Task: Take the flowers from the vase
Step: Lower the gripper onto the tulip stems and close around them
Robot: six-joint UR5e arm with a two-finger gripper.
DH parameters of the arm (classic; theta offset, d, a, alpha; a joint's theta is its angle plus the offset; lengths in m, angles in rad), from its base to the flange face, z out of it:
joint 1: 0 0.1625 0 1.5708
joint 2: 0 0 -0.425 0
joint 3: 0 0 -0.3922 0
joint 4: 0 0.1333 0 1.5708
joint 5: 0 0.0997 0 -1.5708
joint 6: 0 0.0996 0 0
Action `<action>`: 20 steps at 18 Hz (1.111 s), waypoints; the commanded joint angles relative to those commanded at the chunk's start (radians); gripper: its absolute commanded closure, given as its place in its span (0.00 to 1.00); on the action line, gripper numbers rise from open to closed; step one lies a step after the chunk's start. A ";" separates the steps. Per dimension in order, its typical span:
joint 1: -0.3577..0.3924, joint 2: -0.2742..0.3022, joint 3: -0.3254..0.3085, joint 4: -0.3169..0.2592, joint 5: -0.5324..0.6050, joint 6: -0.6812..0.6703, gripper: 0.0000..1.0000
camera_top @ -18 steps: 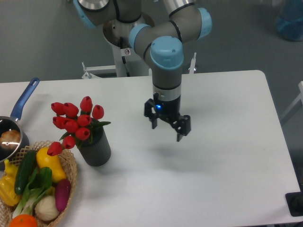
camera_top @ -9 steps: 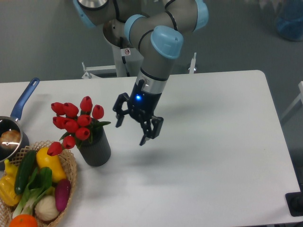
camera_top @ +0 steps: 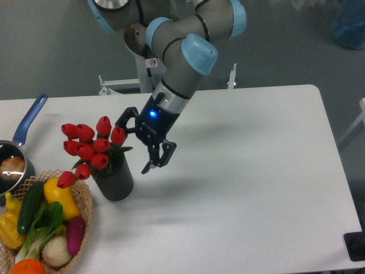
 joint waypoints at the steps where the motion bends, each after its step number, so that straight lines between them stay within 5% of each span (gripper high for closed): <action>1: -0.002 0.006 0.000 -0.015 0.000 0.006 0.00; 4: -0.014 0.021 0.002 -0.060 -0.006 0.017 0.00; 13: -0.040 -0.008 0.002 -0.058 -0.092 0.155 0.00; 14: -0.040 -0.008 0.002 -0.058 -0.092 0.163 0.05; 18: -0.035 -0.006 0.000 -0.060 -0.095 0.192 0.76; 20: -0.029 -0.005 0.000 -0.060 -0.107 0.195 0.94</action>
